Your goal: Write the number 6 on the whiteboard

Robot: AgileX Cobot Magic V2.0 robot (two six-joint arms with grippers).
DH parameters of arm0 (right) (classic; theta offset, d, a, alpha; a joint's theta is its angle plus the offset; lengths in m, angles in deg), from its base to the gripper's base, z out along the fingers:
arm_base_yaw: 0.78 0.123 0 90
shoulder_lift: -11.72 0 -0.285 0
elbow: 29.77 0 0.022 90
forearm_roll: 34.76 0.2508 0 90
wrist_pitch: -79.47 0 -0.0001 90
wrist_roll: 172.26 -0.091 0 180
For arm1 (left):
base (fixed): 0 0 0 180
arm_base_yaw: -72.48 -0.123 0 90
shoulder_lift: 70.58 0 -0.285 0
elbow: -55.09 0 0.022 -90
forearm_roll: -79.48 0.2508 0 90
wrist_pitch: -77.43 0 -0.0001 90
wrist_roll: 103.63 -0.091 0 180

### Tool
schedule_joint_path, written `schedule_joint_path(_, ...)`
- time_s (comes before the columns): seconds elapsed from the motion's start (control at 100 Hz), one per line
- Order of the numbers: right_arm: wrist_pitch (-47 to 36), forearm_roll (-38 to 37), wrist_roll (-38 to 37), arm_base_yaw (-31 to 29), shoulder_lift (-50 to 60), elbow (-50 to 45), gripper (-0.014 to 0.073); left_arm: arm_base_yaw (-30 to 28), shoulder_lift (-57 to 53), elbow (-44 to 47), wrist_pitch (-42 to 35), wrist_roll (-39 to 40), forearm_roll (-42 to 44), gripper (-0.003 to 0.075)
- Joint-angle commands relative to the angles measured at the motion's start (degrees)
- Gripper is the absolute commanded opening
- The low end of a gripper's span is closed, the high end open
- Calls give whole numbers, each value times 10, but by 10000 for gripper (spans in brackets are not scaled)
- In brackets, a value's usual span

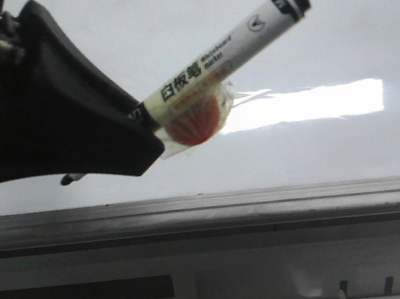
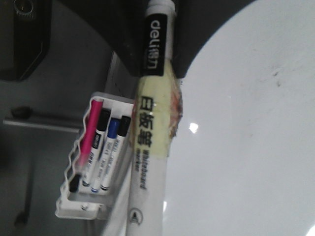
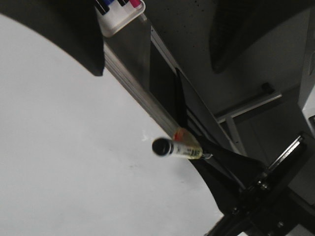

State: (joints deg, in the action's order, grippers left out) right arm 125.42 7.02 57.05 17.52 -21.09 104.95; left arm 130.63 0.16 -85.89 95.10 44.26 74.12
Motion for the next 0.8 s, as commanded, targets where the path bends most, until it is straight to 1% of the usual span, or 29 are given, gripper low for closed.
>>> schedule_joint_path(0.0,-53,48,66,26,-38,20,416,24,-27,-19,1,-37,14,-18)
schedule_joint_path(0.13,-64,87,128,70,-95,20,416,34,-30,-20,-2,-37,14,-18)
schedule_joint_path(0.22,-94,130,188,103,-130,20,416,34,-30,-20,-8,-37,10,-18)
schedule_joint_path(0.37,-132,163,240,148,-178,21,416,34,-30,-20,-9,-37,10,-18)
schedule_joint_path(0.68,-186,173,245,232,-262,64,414,34,-30,-20,-9,-37,10,-18)
schedule_joint_path(0.79,-192,176,245,260,-295,80,360,34,-30,-20,-9,-37,10,-18)
